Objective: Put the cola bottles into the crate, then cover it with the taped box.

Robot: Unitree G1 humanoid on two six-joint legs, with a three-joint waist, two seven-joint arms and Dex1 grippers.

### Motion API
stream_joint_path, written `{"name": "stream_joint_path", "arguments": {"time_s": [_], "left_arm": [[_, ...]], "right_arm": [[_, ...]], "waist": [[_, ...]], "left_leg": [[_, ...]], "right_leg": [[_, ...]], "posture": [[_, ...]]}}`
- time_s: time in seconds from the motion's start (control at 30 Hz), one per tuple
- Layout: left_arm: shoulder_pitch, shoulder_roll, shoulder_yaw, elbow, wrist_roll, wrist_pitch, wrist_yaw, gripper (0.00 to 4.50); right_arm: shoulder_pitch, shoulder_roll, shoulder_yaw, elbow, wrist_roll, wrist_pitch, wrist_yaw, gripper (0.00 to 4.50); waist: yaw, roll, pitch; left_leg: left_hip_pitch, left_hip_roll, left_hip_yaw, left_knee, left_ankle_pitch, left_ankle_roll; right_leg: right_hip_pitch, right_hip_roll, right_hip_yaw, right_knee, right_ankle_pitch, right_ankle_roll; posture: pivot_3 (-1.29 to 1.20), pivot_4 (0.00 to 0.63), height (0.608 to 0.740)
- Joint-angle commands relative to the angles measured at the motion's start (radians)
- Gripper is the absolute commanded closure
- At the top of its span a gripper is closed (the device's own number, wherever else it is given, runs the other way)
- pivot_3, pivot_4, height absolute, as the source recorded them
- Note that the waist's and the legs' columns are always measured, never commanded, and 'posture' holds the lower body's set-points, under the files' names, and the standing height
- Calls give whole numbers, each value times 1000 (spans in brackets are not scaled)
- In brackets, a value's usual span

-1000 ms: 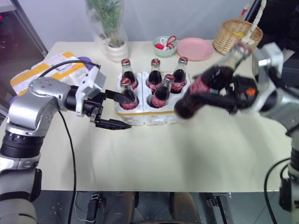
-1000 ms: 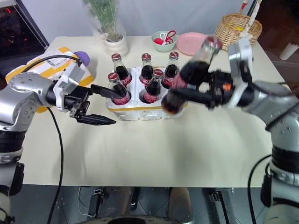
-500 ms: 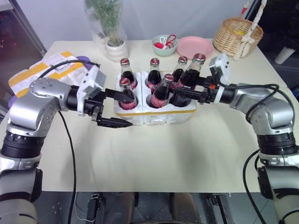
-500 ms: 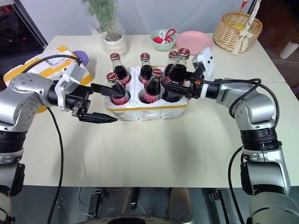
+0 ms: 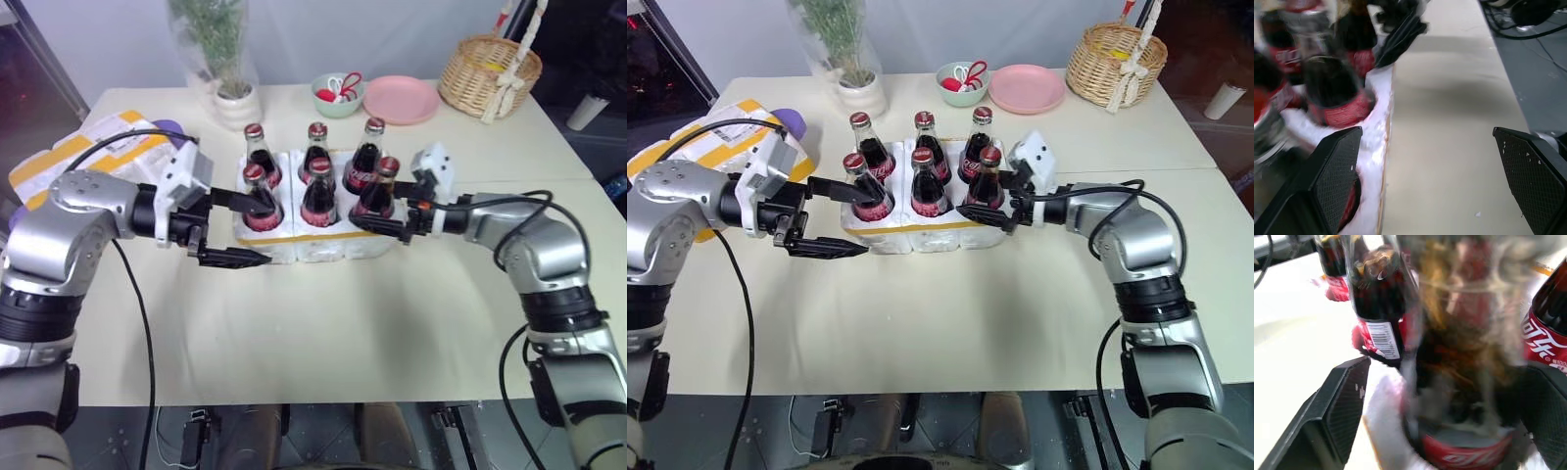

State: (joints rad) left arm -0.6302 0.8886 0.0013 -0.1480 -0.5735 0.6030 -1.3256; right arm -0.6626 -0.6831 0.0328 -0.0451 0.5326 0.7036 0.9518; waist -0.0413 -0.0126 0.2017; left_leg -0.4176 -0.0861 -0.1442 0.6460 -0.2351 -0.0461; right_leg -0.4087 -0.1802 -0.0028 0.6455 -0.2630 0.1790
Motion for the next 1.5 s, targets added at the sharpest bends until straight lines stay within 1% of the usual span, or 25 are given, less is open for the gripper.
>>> {"name": "stream_joint_path", "arguments": {"time_s": [0.03,0.13,0.2,0.3,0.37,0.43,0.5,0.6,0.67,0.77,0.87,1.03,1.17,1.27,1.5], "left_arm": [[30,47,93,-51,23,-38,51,0],[124,120,202,-88,49,-61,90,0],[215,168,286,-107,107,-97,132,0],[403,212,424,-102,256,-193,204,0],[498,224,479,-70,365,-265,277,0],[548,203,514,1,462,-352,400,0],[620,199,539,127,586,-452,533,0],[688,236,512,320,752,-584,728,0],[664,259,454,443,841,-632,858,0],[550,264,320,637,943,-684,1006,0],[389,211,198,808,999,-713,1097,0],[177,141,44,1076,1076,-785,1254,0],[72,109,-39,1222,1103,-833,1332,0],[3,89,-79,1304,1113,-835,1377,0],[-93,53,-127,1409,1101,-835,1376,0]], "right_arm": [[13,-76,-108,-131,92,50,50,20],[42,-186,-240,-186,203,108,127,20],[52,-267,-324,-170,240,133,165,20],[88,-373,-415,-95,250,149,213,20],[110,-417,-452,-64,254,151,240,20],[133,-435,-489,-49,256,132,250,20],[133,-441,-515,-13,250,118,238,20],[108,-441,-510,33,246,110,226,20],[97,-442,-487,42,234,96,225,20],[81,-443,-473,46,234,93,226,20],[63,-443,-471,52,241,102,213,20],[60,-460,-490,47,257,128,205,20],[55,-469,-507,48,270,147,196,20],[63,-474,-517,43,273,153,188,20],[62,-481,-541,44,282,171,163,20]], "waist": [[1,0,0],[1,0,0],[-1,0,0],[-1,1,0],[0,1,0],[4,1,0],[5,1,0],[1,1,0],[2,1,0],[15,1,0],[34,2,0],[29,1,-1],[21,0,-1],[23,0,-1],[27,0,-1]], "left_leg": [[0,0,0,0,0,0],[0,0,0,0,0,0],[0,0,0,-1,0,0],[2,1,1,-1,0,1],[3,1,3,-2,-1,1],[3,1,3,-2,-1,1],[4,2,3,-2,-1,1],[5,2,6,-4,-1,1],[5,2,6,-5,-1,1],[5,2,6,-5,-1,1],[6,2,6,-4,-1,0],[6,1,6,-4,0,0],[6,1,6,-4,0,0],[6,1,6,-4,0,0],[6,1,6,-3,0,0]], "right_leg": [[0,0,0,0,0,0],[0,0,0,0,0,0],[0,0,0,0,0,0],[1,0,0,0,0,0],[2,0,1,-1,0,0],[2,0,1,0,0,0],[2,0,1,0,0,-1],[1,0,3,-1,1,-1],[1,0,3,-1,0,-1],[1,0,3,0,0,-1],[2,0,3,0,1,-1],[1,0,3,1,1,-1],[0,0,3,2,1,-1],[0,0,3,2,1,-1],[1,0,3,2,1,-1]], "posture": [[0,150,737],[0,150,737],[0,150,737],[0,150,737],[0,150,737],[0,150,737],[0,150,737],[0,150,737],[0,150,737],[0,150,737],[0,150,737],[0,150,737],[0,150,737],[0,150,737],[0,150,737]]}}
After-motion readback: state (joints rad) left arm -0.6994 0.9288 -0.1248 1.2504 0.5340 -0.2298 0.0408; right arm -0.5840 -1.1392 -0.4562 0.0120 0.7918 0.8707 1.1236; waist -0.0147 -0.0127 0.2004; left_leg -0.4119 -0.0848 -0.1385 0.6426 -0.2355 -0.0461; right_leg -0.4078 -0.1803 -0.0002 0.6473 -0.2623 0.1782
